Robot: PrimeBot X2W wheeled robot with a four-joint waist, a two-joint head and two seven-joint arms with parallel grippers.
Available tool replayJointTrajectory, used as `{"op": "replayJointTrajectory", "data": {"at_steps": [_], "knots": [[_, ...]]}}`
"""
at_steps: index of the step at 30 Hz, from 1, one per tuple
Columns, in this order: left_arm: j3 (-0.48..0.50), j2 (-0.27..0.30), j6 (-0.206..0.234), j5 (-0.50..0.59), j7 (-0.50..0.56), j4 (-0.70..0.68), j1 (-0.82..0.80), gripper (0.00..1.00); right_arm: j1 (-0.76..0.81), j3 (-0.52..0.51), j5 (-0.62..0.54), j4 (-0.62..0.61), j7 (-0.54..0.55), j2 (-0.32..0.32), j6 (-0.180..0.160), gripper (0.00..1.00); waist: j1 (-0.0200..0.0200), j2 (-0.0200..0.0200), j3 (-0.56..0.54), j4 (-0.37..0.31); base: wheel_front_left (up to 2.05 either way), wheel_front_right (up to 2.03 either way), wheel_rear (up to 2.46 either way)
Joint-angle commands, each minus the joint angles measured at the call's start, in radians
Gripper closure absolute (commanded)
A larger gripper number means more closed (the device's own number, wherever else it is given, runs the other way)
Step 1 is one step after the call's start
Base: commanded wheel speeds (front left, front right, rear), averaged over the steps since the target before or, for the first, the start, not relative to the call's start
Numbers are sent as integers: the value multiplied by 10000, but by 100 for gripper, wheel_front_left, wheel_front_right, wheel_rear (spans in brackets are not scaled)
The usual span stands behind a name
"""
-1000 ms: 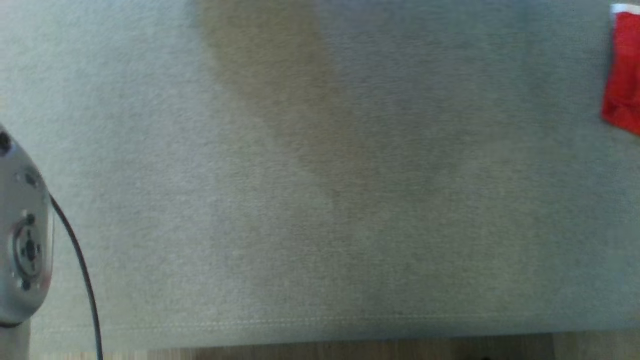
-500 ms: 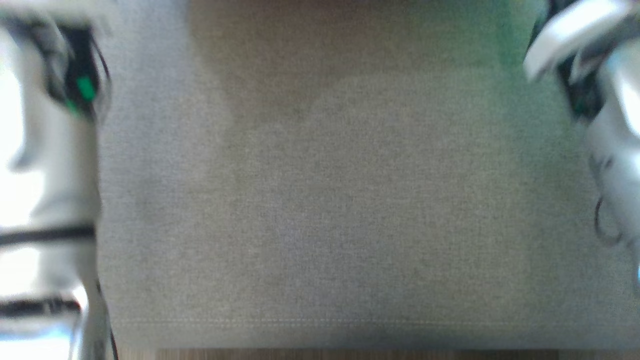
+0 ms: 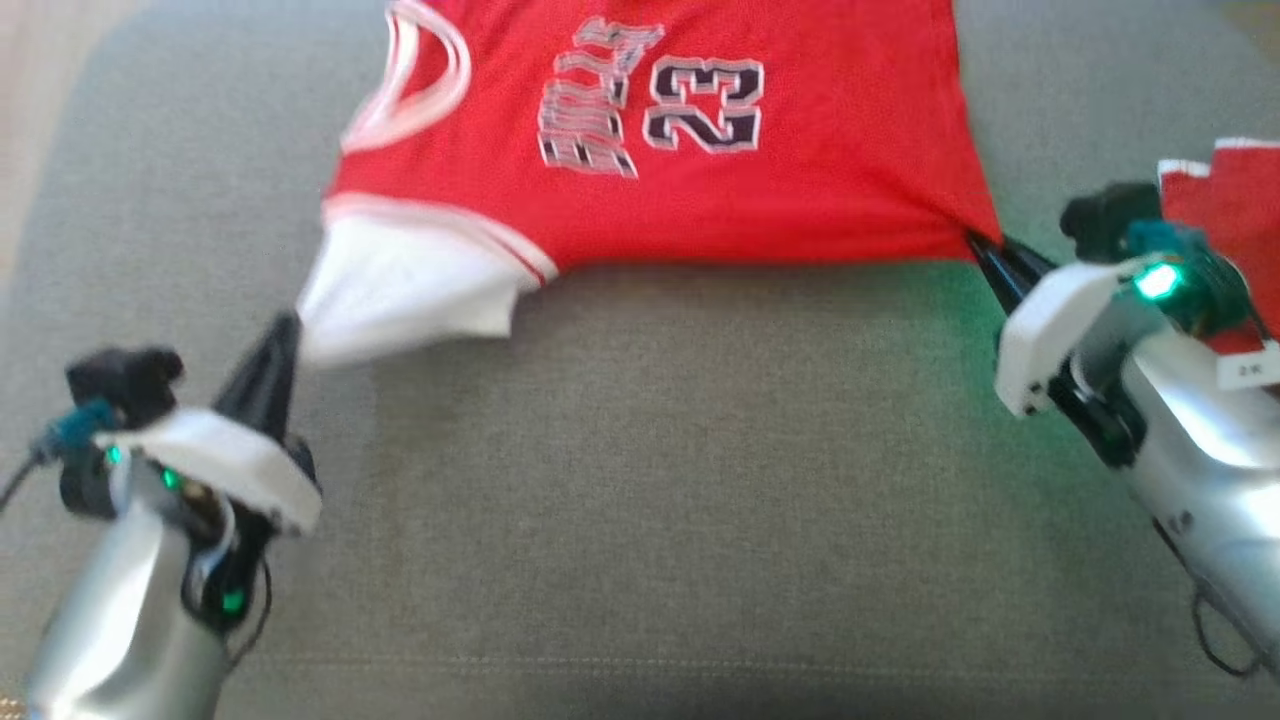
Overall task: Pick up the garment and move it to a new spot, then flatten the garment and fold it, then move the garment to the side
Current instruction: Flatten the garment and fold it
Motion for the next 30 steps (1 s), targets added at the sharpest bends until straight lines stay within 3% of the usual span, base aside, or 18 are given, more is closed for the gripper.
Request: {"op": "replayJointTrajectory", "data": {"at_steps": [1, 9, 19, 25, 30], "knots": [[101, 716, 8, -324, 177, -609, -80, 100, 174, 217, 252, -252, 65, -361, 35, 100, 1, 0, -261, 157, 0, 0, 0], [-1147, 2116, 6, -1805, 1271, -1788, 1224, 100, 917, 1388, 1181, -479, 915, -1226, 35, 100, 1, 0, -784, 392, 0, 0, 0], [-2130, 3212, 5, -3167, 2063, -3129, 2066, 100, 1705, 2500, 3183, -1378, 3109, -2247, 35, 100, 1, 0, -1347, 319, 0, 0, 0], [-2315, 3801, 5, -3891, 2147, -3688, 2586, 100, 2123, 2804, 4417, -2140, 4343, -2761, 35, 100, 1, 0, -1568, 222, 0, 0, 0], [-2141, 4224, 5, -4405, 2131, -4030, 3074, 100, 2193, 2923, 4684, -2469, 4752, -3071, 35, 100, 1, 0, -1720, 168, 0, 0, 0]]}}
